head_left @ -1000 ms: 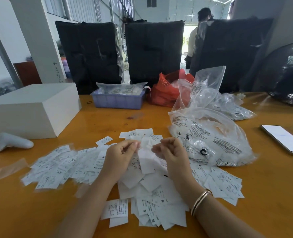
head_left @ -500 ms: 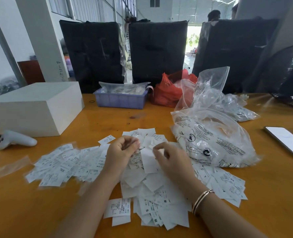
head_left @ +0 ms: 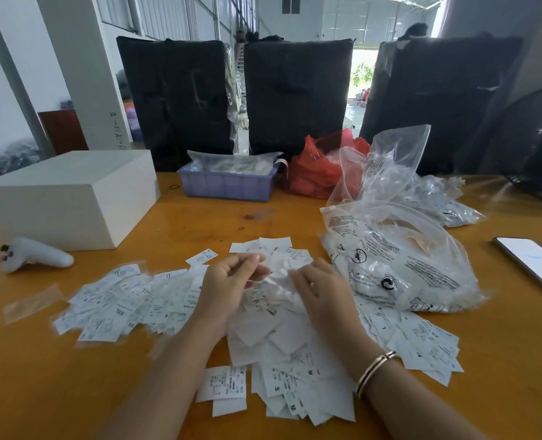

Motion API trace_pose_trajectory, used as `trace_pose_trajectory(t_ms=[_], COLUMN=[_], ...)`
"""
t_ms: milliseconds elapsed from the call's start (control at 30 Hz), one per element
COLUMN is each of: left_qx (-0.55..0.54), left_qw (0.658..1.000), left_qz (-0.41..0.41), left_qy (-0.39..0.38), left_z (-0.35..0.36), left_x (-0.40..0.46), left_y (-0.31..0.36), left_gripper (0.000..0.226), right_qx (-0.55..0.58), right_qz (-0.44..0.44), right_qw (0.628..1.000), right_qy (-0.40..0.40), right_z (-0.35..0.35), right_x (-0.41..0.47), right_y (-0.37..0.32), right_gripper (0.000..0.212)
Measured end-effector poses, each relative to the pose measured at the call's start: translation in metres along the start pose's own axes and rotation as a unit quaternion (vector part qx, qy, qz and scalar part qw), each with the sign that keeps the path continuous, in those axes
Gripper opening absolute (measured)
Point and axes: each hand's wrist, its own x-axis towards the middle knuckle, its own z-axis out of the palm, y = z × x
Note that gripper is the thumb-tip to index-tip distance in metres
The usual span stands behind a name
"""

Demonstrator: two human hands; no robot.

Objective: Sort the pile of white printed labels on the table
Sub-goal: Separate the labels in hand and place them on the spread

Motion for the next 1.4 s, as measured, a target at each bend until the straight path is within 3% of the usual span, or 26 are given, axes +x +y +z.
trace_pose_trajectory(t_ms=[67,133,200,267,800,1000,1100,1200,1333,1400], left_qx=[0.015,0.027,0.034,0.024,-0.042,-0.019,-0.018,-0.001,-0.019,-0.032], left_qw=[0.999,0.998,0.996,0.994,0.991,0.992,0.993,0.994,0.996,0.995], left_qz=[0.006,0.011,0.006,-0.003,-0.021,-0.014,-0.022,-0.016,-0.017,-0.018], left_qy=[-0.028,-0.056,-0.081,-0.102,-0.127,-0.123,-0.117,-0.106,-0.090,-0.093], left_z=[0.001,0.002,0.003,0.004,0.004,0.003,0.004,0.003,0.002,0.003], left_x=[-0.001,-0.001,-0.002,-0.002,-0.003,-0.002,-0.002,-0.001,0.000,-0.001], left_y=[0.000,0.000,0.000,0.001,0.001,0.000,0.000,-0.001,0.001,0.002], left_gripper=[0.017,0.017,0.014,0.013,0.026,0.010,0.009,0.007,0.005,0.007], right_qx=[0.146,0.275,0.365,0.394,0.331,0.366,0.383,0.349,0.293,0.323], right_qz=[0.095,0.166,0.185,0.170,0.128,0.151,0.146,0.124,0.114,0.140], right_qw=[0.981,0.939,0.904,0.896,0.930,0.913,0.909,0.929,0.949,0.935], right_qy=[0.080,0.123,0.126,0.119,0.098,0.103,0.073,0.017,-0.027,-0.030], right_z=[-0.004,-0.010,-0.014,-0.014,-0.009,-0.010,-0.010,-0.009,-0.012,-0.014], right_x=[0.004,0.006,0.005,0.004,0.005,0.005,0.005,0.004,0.004,0.004], right_y=[0.004,0.008,0.010,0.009,0.010,0.011,0.010,0.009,0.011,0.013], right_gripper=[0.038,0.036,0.031,0.030,0.031,0.028,0.018,0.007,0.013,0.014])
